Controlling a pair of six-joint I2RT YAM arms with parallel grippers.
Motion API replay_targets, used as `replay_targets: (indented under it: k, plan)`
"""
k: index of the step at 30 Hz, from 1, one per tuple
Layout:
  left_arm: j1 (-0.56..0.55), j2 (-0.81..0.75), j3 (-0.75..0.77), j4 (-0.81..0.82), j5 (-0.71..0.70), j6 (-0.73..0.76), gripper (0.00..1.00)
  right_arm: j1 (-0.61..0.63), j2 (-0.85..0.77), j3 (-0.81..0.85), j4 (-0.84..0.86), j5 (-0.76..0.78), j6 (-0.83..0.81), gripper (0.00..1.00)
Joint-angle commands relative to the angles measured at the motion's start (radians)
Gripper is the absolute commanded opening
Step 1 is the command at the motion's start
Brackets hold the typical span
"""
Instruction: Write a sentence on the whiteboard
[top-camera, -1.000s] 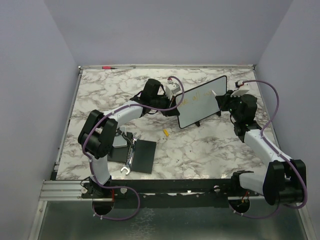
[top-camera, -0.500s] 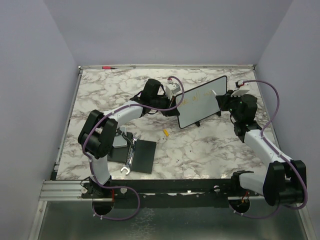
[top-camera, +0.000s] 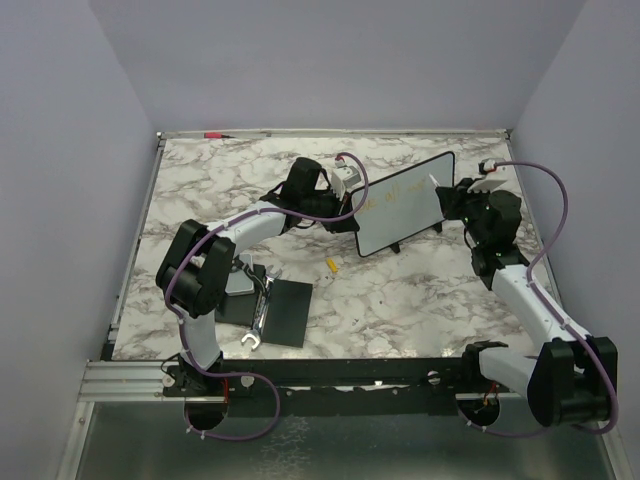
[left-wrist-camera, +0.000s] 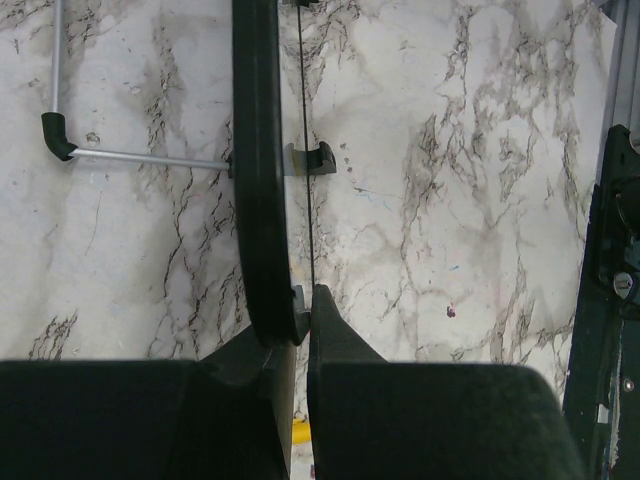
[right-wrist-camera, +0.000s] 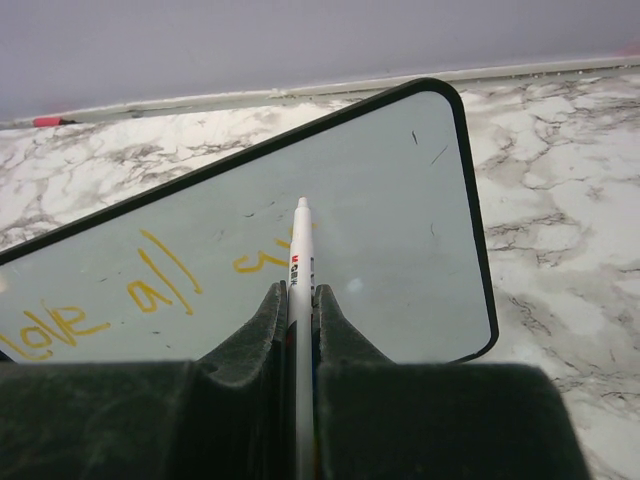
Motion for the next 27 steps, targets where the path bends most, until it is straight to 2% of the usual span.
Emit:
replay_targets:
  k: [1,27]
  plan:
    - [-0.002,0.018,0.016,-0.021,0.009,0.033,0.0,-0.01,-0.014,0.002,-0.025,0.056,0.004,0.01]
    - [-0.002,0.022,0.016,-0.02,0.012,0.034,0.0,-0.044,0.07,0.018,-0.028,-0.069,-0.004,0.01]
